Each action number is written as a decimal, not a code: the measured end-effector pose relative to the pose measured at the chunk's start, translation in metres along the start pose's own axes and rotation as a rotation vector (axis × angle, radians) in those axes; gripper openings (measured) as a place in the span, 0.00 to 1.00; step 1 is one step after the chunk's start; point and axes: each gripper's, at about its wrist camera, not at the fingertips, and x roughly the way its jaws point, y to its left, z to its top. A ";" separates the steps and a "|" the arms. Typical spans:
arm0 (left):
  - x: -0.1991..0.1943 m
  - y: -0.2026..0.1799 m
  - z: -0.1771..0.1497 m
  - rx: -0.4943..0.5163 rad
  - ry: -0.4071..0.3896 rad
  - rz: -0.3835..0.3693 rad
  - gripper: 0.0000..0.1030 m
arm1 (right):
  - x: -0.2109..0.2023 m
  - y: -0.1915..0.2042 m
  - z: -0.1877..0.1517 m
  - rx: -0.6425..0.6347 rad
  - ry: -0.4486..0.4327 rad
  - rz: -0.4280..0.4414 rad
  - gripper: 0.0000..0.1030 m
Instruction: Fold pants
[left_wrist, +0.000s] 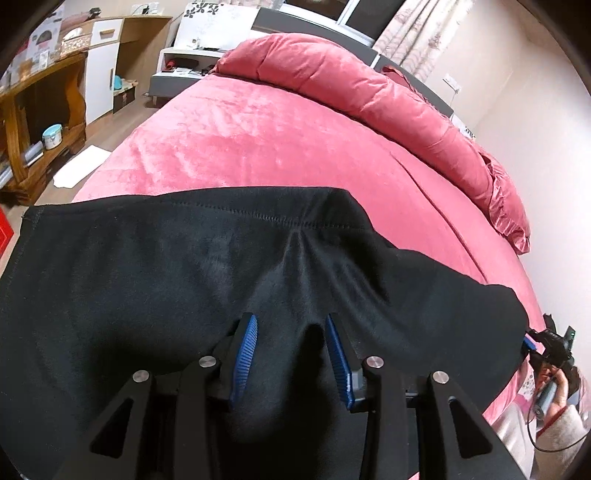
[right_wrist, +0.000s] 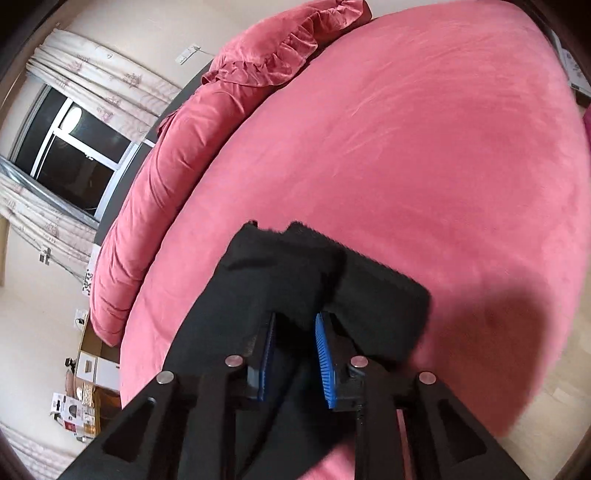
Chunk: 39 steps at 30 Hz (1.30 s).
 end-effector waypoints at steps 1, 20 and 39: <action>0.001 -0.001 0.001 -0.001 0.007 0.007 0.42 | 0.004 0.002 0.002 0.004 -0.002 -0.007 0.23; 0.008 -0.008 -0.003 0.043 0.028 0.018 0.47 | -0.029 -0.011 -0.019 -0.044 -0.038 -0.224 0.07; 0.007 -0.008 0.003 0.066 -0.015 0.042 0.47 | 0.050 0.278 -0.208 -0.798 0.386 0.311 0.32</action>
